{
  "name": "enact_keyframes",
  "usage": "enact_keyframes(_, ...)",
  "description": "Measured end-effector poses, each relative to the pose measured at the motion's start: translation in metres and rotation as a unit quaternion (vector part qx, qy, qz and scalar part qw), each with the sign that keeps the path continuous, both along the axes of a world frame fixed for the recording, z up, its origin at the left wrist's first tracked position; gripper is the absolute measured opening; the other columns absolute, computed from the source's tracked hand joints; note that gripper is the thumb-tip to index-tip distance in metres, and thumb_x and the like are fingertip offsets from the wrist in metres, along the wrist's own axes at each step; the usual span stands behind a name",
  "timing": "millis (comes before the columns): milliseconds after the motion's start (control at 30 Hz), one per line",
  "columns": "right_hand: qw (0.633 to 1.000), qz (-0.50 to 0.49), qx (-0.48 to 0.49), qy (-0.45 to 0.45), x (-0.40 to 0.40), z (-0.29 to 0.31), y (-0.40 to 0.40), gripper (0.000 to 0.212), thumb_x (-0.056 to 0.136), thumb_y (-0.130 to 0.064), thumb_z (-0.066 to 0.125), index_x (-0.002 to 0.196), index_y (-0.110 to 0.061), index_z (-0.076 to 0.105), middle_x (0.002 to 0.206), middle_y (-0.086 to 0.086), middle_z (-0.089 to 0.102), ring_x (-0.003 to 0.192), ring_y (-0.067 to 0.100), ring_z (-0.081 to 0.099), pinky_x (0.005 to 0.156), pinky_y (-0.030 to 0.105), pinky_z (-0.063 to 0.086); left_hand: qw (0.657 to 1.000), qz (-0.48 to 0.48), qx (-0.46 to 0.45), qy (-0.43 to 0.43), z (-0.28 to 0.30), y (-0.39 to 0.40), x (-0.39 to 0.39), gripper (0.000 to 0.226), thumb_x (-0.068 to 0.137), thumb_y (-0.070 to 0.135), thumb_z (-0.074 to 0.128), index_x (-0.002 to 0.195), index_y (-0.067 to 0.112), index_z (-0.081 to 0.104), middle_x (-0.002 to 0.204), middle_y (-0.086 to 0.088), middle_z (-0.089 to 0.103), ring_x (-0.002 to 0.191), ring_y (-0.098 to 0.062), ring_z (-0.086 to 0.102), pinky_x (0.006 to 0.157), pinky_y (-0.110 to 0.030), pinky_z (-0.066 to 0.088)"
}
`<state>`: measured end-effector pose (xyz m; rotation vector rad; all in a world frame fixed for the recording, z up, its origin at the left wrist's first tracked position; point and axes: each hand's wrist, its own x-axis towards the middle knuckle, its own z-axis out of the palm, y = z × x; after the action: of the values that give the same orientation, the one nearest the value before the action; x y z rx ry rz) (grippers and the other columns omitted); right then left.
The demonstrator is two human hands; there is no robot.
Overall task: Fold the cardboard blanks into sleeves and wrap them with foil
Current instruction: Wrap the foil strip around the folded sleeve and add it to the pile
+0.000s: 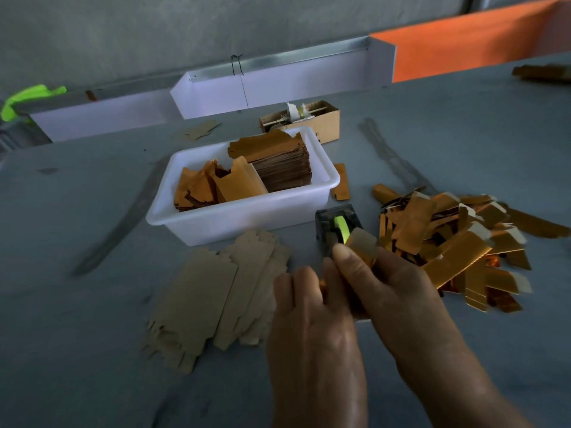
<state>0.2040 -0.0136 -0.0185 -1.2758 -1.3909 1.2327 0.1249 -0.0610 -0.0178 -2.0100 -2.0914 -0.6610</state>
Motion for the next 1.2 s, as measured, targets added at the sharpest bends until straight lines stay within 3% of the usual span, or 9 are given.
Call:
enact_keyframes(167,0.999,-0.003,0.026,-0.043,0.008,0.005,0.006,0.033,0.070,-0.043,0.054,0.073,-0.011,0.060,0.067,0.013,0.063,0.064,0.023,0.063,0.058,0.031,0.054,0.973,0.018,-0.018,-0.230,0.002,0.000,-0.012,0.033,0.085,0.017,0.063,0.110,0.040,0.066,0.092,0.011,0.051,0.084,-0.003,0.053,0.067,-0.011,0.043)
enact_keyframes(267,1.000,0.014,0.007,-0.009,0.012,0.012,0.008,0.043,0.074,-0.043,0.052,0.077,0.000,0.057,0.071,0.023,0.061,0.069,0.037,0.062,0.066,0.047,0.055,0.862,0.022,-0.072,-0.502,0.005,0.003,-0.026,0.008,0.086,0.026,0.066,0.083,0.031,0.071,0.073,0.007,0.066,0.058,0.000,0.059,0.048,-0.012,0.043)
enact_keyframes(333,0.999,0.034,-0.008,0.006,0.015,0.014,0.011,0.044,0.082,-0.039,0.051,0.077,0.006,0.053,0.070,0.024,0.060,0.068,0.038,0.060,0.062,0.044,0.055,0.802,0.010,-0.133,-0.582,0.010,0.004,-0.035,0.008,0.082,0.024,0.070,0.074,0.025,0.071,0.054,0.005,0.062,0.041,-0.002,0.050,0.041,-0.016,0.038)
enact_keyframes(433,0.997,0.077,-0.030,0.009,0.018,0.016,0.012,0.050,0.084,-0.045,0.048,0.077,0.005,0.054,0.068,0.020,0.062,0.065,0.028,0.065,0.058,0.025,0.058,0.779,0.004,-0.162,-0.605,0.010,0.005,-0.042,0.003,0.074,0.026,0.074,0.072,0.028,0.073,0.053,0.008,0.061,0.048,-0.002,0.053,0.047,-0.017,0.038)
enact_keyframes(533,0.997,0.073,-0.001,-0.014,0.020,0.015,0.010,0.052,0.071,-0.056,0.044,0.080,-0.008,0.060,0.071,0.013,0.066,0.066,0.018,0.068,0.065,0.026,0.058,0.760,0.029,-0.144,-0.634,0.004,0.007,-0.040,0.009,0.075,0.021,0.073,0.066,0.025,0.073,0.053,0.006,0.061,0.045,-0.003,0.050,0.043,-0.014,0.036)
enact_keyframes(633,0.976,-0.038,0.135,-0.169,0.030,0.008,0.012,0.024,0.083,-0.042,0.051,0.081,-0.022,0.063,0.067,-0.006,0.062,0.060,0.007,0.061,0.055,0.010,0.048,0.735,0.069,-0.128,-0.662,0.000,0.009,-0.038,0.021,0.077,0.016,0.070,0.058,0.023,0.071,0.051,0.005,0.062,0.041,-0.002,0.051,0.037,-0.013,0.036)
enact_keyframes(733,0.958,-0.083,0.152,-0.228,0.043,0.006,0.019,0.011,0.086,-0.021,0.062,0.077,-0.019,0.066,0.065,-0.009,0.060,0.059,0.006,0.057,0.048,0.012,0.039,0.714,0.088,-0.123,-0.684,-0.005,0.010,-0.041,0.031,0.081,0.015,0.068,0.052,0.027,0.069,0.051,0.007,0.060,0.041,-0.002,0.052,0.037,-0.014,0.037)
enact_keyframes(933,0.966,0.014,0.074,-0.246,0.038,-0.004,0.017,0.016,0.087,-0.028,0.060,0.071,-0.030,0.059,0.063,-0.010,0.059,0.057,-0.001,0.058,0.047,0.009,0.035,0.671,0.097,-0.098,-0.728,-0.010,0.012,-0.029,0.025,0.084,0.012,0.065,0.060,0.018,0.068,0.057,0.003,0.062,0.049,-0.005,0.055,0.044,-0.019,0.040)
enact_keyframes(1200,0.978,0.003,0.021,-0.206,0.024,-0.010,0.019,0.020,0.084,-0.029,0.063,0.064,-0.026,0.061,0.065,-0.005,0.065,0.062,0.009,0.062,0.053,0.019,0.044,0.666,0.093,-0.085,-0.735,-0.014,0.015,-0.006,0.012,0.088,0.014,0.063,0.078,0.011,0.069,0.073,-0.007,0.068,0.067,-0.019,0.060,0.061,-0.031,0.047)
